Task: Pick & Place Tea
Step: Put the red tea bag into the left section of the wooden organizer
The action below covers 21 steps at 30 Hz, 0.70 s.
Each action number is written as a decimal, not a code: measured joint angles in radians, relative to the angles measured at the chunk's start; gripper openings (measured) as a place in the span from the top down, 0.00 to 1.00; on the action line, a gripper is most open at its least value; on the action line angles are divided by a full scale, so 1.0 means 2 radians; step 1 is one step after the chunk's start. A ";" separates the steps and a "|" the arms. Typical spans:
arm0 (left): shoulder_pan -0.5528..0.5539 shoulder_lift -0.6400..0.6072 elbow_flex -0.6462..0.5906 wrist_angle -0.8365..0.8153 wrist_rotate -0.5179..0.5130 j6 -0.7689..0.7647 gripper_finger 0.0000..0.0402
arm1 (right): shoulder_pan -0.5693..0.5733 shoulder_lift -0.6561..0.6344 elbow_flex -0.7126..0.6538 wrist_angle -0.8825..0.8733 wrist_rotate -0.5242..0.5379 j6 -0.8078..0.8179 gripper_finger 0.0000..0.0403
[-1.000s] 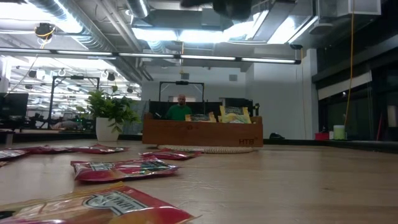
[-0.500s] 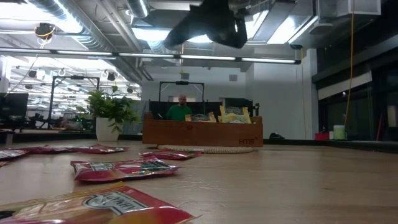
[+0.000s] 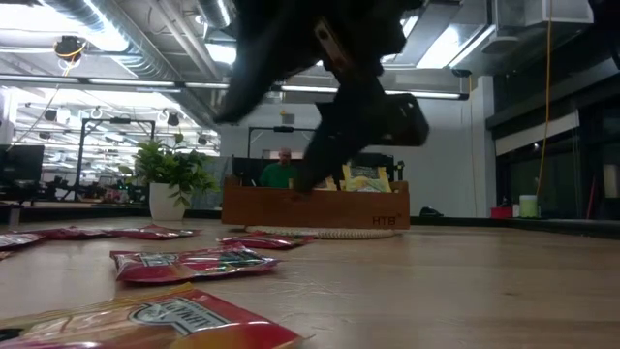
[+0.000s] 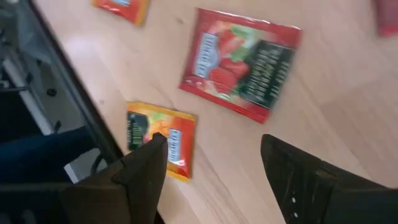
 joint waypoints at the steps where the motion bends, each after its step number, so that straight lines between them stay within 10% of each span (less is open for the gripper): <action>1: 0.000 0.000 0.000 0.000 0.000 0.000 0.77 | -0.001 0.000 0.000 -0.008 0.001 0.008 0.36; 21: 0.000 0.000 0.000 0.000 -0.004 0.000 0.77 | -0.015 0.000 0.047 0.010 0.017 0.007 0.36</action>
